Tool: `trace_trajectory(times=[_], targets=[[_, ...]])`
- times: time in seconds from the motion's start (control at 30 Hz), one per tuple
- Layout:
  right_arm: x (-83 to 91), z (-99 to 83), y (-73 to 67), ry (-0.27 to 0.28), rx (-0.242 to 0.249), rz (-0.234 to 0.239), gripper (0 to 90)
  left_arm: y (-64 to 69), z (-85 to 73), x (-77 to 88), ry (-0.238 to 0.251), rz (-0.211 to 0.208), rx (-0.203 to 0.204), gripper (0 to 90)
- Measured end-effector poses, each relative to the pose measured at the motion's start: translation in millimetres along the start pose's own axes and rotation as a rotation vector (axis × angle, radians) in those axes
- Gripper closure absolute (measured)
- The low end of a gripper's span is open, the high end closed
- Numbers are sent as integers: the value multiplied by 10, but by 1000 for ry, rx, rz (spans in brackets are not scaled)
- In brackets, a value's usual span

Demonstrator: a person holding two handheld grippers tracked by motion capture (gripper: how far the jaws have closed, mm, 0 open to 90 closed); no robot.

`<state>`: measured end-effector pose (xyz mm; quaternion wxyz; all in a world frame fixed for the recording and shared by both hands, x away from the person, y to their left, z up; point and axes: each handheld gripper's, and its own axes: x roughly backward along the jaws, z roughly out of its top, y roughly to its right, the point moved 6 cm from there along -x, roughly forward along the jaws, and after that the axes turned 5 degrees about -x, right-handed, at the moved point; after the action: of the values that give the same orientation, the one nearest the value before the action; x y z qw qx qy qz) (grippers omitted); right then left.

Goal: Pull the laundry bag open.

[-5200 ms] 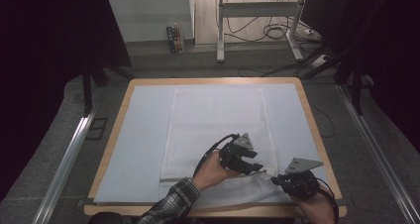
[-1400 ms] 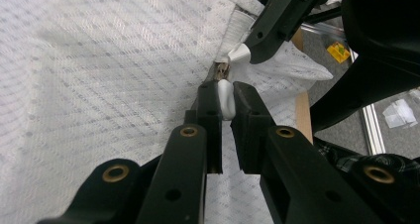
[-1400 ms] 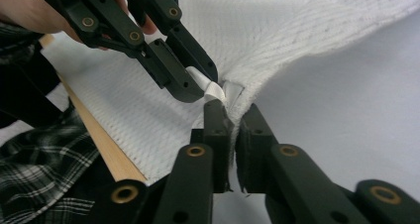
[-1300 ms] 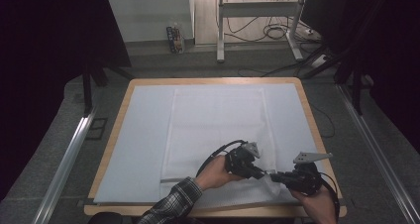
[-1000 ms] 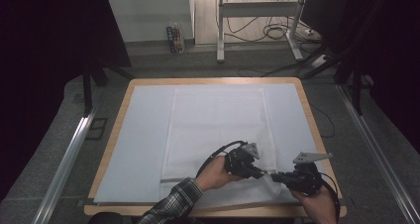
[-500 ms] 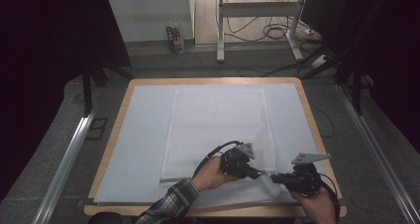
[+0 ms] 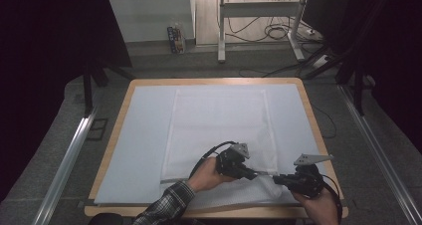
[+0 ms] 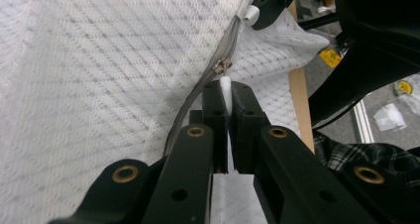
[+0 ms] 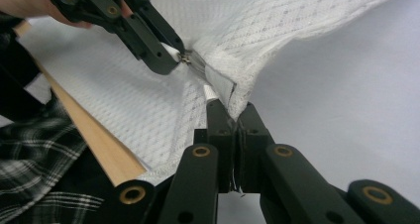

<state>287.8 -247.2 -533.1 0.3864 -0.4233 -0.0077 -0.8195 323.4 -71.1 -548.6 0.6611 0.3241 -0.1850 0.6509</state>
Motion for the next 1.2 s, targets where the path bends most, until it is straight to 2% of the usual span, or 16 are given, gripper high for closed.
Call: trace_trajectory(times=[0.1,0.23,0.3,0.37,0.5,0.67,0.73,0.8,0.93,1.03,1.2], targets=[[3,-8,3,-5,8,-12,863,-17,-33,25,2,-6,12,874],[-4,-11,-13,-12,17,-14,863,2,-47,37,-1,1,1,874],[-5,-11,-15,-13,15,-11,863,0,-57,44,2,-4,8,874],[-1,-19,-3,-17,12,-21,863,-14,-90,54,-17,15,8,874],[20,-30,34,-3,-8,-11,863,-22,-138,112,1,10,25,874],[8,-29,4,-14,3,-12,863,-20,-180,145,-6,22,26,874],[13,-34,17,-8,-1,-13,863,-20,-196,169,6,12,37,873],[8,-36,12,-11,-1,-5,863,-16,-203,177,-3,21,29,874],[0,-39,9,-19,10,-19,863,-28,-227,208,-24,35,20,873],[1,-40,25,-13,-1,-11,863,-37,-258,251,-8,33,36,873],[-14,-40,0,-18,10,-16,863,-24,-301,299,-10,43,33,873]])
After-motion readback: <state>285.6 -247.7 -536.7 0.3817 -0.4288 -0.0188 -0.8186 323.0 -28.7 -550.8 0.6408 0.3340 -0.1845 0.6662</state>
